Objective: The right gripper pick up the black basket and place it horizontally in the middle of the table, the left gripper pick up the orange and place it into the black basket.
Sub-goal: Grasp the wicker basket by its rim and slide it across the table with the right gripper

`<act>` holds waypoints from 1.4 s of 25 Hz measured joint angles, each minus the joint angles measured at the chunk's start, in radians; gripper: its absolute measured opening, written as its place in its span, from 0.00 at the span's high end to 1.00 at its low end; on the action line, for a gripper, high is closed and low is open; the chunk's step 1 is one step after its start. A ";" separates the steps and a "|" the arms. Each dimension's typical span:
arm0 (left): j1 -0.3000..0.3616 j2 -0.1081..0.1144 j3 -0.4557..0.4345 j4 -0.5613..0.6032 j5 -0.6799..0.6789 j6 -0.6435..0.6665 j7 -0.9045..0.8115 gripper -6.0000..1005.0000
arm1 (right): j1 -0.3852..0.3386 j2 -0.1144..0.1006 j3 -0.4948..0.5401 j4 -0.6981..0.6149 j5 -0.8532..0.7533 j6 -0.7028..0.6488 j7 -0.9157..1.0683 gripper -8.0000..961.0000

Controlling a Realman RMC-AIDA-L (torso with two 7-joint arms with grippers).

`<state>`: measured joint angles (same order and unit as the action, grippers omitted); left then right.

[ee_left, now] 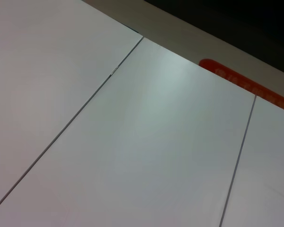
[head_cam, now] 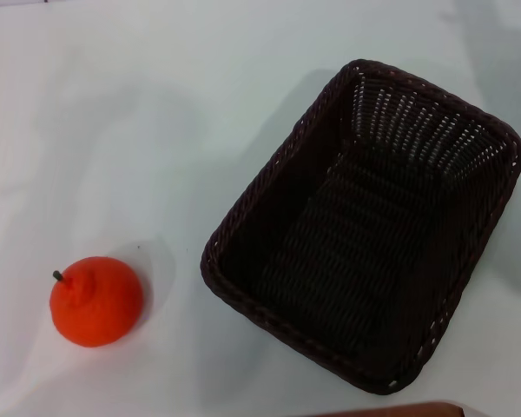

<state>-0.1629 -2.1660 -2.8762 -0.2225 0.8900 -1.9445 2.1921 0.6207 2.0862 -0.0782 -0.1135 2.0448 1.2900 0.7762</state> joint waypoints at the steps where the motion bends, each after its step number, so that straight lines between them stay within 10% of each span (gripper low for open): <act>1: 0.000 0.000 0.000 0.001 0.000 0.000 0.000 0.39 | 0.000 0.000 0.000 0.000 0.000 0.000 0.000 0.19; 12: -0.001 0.000 0.000 0.009 -0.001 -0.001 0.000 0.14 | -0.001 -0.004 -0.014 -0.005 -0.004 -0.018 0.037 0.19; 18: 0.000 0.000 0.000 0.009 0.000 0.000 0.000 0.12 | -0.013 -0.043 -0.238 -0.142 -0.084 -0.105 0.350 0.19; 28: -0.008 0.003 0.000 0.006 0.000 0.003 0.000 0.12 | -0.008 -0.193 -0.565 -0.708 -0.802 0.083 1.263 0.19; 35: -0.018 0.003 0.000 0.009 0.000 0.023 0.000 0.12 | 0.116 -0.188 -0.563 -0.997 -1.301 0.411 1.428 0.19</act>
<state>-0.1810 -2.1629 -2.8762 -0.2139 0.8896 -1.9214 2.1920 0.7370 1.8980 -0.6415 -1.1102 0.7437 1.7008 2.2047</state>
